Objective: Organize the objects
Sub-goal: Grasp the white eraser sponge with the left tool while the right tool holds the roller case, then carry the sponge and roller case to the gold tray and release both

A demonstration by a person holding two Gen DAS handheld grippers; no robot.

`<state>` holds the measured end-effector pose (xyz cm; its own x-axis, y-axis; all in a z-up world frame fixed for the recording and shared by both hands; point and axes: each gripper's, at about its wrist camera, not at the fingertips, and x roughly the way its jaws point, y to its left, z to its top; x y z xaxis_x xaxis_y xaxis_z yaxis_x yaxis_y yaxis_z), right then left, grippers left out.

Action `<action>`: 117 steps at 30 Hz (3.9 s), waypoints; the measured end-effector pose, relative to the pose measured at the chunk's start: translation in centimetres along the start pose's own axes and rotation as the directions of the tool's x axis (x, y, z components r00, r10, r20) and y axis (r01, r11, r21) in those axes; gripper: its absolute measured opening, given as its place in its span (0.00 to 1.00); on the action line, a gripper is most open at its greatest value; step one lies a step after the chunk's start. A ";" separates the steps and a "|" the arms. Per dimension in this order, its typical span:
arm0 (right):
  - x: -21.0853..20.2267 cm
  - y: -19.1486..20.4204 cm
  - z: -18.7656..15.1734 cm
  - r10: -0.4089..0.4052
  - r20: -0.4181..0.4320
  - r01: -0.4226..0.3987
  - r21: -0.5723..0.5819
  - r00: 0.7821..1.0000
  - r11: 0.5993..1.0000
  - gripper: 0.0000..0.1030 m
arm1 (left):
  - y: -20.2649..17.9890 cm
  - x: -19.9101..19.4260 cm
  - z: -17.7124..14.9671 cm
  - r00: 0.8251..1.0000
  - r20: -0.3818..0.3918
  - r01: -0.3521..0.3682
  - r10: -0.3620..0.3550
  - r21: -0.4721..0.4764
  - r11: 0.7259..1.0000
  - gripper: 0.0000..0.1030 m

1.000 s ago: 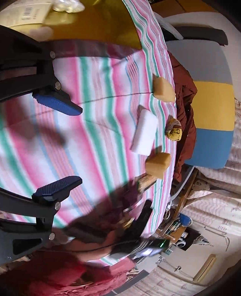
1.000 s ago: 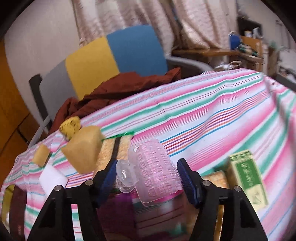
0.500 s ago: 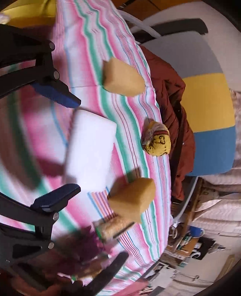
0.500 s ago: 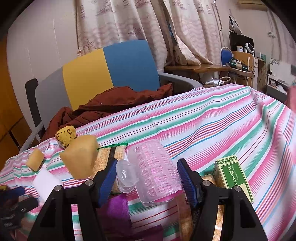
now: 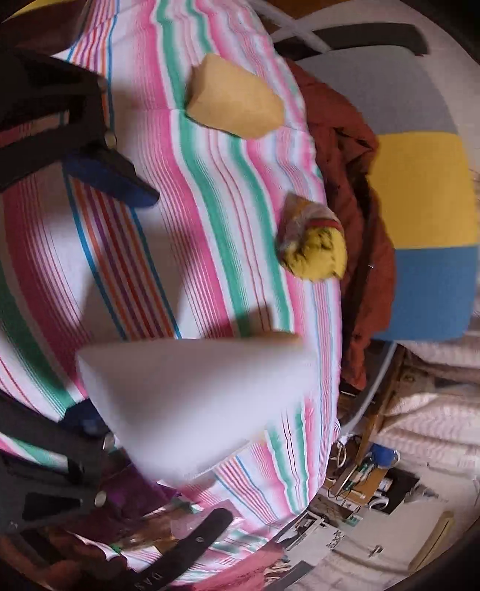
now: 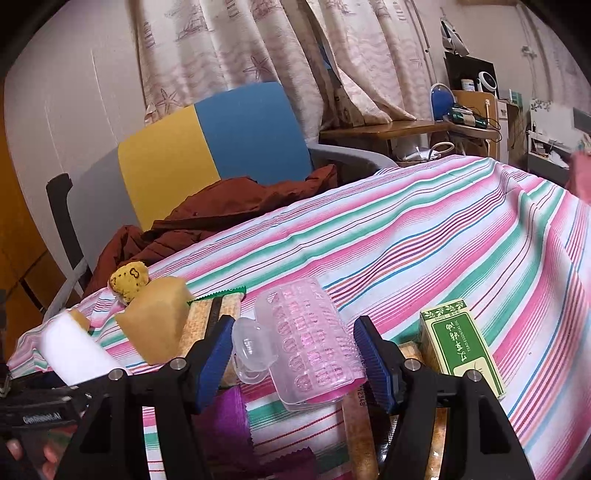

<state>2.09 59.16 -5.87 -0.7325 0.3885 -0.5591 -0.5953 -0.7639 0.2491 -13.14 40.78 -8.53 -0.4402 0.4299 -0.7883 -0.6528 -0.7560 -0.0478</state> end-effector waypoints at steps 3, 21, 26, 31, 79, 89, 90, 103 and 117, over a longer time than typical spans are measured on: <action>-0.1 0.0 0.0 -0.003 0.006 0.003 0.001 1.000 1.000 0.64 | -1.9 -0.3 -0.8 0.998 0.057 -0.009 0.003 0.100 0.995 0.51; -0.9 1.3 0.0 -0.030 0.049 0.033 -0.071 0.998 0.997 0.64 | -4.1 -3.1 -4.2 0.988 0.155 -0.060 0.026 0.220 0.974 0.17; -2.0 2.1 -0.1 -0.017 0.101 0.028 -0.105 0.995 0.994 0.64 | -4.3 -4.4 -5.2 0.983 0.183 -0.056 0.018 0.204 0.977 0.17; -3.1 2.8 -0.6 0.000 0.108 0.013 -0.120 0.994 0.993 0.64 | -3.3 -5.7 -6.3 0.982 0.188 -0.023 -0.005 0.147 0.989 0.17; -20.9 26.6 -16.0 0.597 -0.237 -0.642 -0.273 0.766 0.716 0.65 | 22.0 -26.4 -24.1 0.985 0.170 0.096 -0.024 -0.426 0.899 0.17; -20.1 30.0 -19.6 0.570 -0.361 -0.672 -0.314 0.738 0.671 0.65 | 26.3 -27.3 -25.1 0.987 0.154 0.123 -0.048 -0.527 0.841 0.17; -20.0 30.2 -19.6 0.568 -0.366 -0.673 -0.317 0.737 0.669 0.65 | 26.4 -27.0 -25.0 0.990 0.134 0.115 -0.051 -0.528 0.841 0.17; -20.7 29.8 -19.4 0.589 -0.332 -0.674 -0.294 0.737 0.678 0.84 | 26.8 -25.8 -24.7 1.000 -0.018 -0.014 0.005 -0.519 0.855 0.42; -20.2 28.3 -18.6 0.583 -0.299 -0.651 -0.239 0.755 0.721 0.85 | 28.4 -30.7 -24.5 0.918 0.035 -0.317 0.394 -0.530 0.786 0.43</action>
<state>6.19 20.11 -2.21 -0.8017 -0.3060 -0.5134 0.1267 -0.9265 0.3543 -3.04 -5.98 -0.74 -0.6833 0.1140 -0.7212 -0.0468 -0.9926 -0.1125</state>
